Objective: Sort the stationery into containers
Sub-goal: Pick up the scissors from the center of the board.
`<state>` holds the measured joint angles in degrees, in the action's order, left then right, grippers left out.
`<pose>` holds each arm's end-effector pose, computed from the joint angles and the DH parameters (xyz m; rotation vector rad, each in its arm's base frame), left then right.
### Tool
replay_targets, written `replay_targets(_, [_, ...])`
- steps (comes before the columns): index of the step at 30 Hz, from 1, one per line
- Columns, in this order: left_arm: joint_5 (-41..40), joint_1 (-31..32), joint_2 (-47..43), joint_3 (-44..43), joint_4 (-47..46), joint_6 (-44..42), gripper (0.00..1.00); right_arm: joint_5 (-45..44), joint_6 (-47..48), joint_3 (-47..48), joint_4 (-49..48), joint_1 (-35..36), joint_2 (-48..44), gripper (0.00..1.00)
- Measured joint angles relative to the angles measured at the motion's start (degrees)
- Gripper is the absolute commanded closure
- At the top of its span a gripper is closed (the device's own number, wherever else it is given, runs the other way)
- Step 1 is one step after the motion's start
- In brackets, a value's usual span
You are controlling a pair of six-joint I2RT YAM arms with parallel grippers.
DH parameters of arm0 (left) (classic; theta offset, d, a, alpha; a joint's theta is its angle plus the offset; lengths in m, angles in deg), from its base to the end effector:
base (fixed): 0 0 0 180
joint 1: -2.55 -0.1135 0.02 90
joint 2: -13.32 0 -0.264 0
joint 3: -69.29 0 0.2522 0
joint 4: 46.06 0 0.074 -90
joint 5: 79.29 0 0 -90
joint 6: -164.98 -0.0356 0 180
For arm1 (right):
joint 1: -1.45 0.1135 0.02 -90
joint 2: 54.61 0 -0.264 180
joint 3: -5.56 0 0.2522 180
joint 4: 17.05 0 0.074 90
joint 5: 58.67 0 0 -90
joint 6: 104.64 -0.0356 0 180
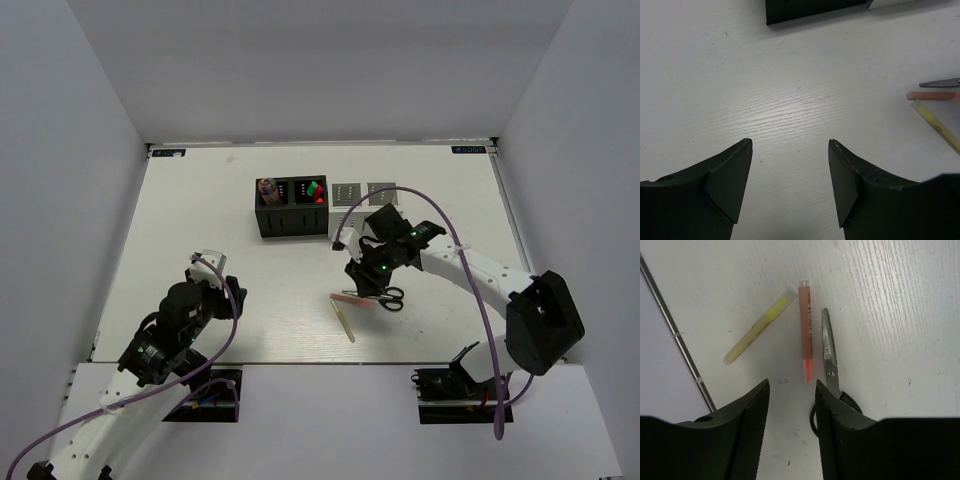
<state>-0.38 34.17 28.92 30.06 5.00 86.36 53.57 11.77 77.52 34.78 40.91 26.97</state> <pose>0.0832 -0.0432 0.2354 0.2408 2.0365 -0.2710 0.2085 0.1891 0.2386 -1.5410 2.1368 0.5899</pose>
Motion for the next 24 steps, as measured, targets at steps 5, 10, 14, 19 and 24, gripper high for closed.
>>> replay_targets(5, [0.15, 0.0, 0.02, 0.0, 0.0, 0.0, 0.28, -2.34, -0.31, -0.39, -2.19, 0.0, 4.02, 0.8])
replay_targets(10, [0.46, 0.0, 0.13, 0.0, 0.0, 0.0, 0.28, -7.34, -0.94, -0.79, -2.69, 0.09, 6.1, 0.82])
replay_targets(14, [0.68, 0.0, 0.13, 0.0, 0.0, 0.0, 0.28, -13.35, -0.9, -2.49, -4.13, 0.09, 5.55, 0.82])
replay_targets(19, [1.14, 0.0, 0.15, 0.0, 0.0, 0.0, 0.28, -20.06, -0.57, -7.45, -4.44, 0.0, 2.12, 0.82])
replay_targets(24, [1.66, 0.0, 0.72, 0.0, -0.02, -0.02, 0.38, -25.33, -0.66, -9.97, -5.09, -0.09, -0.22, 0.81])
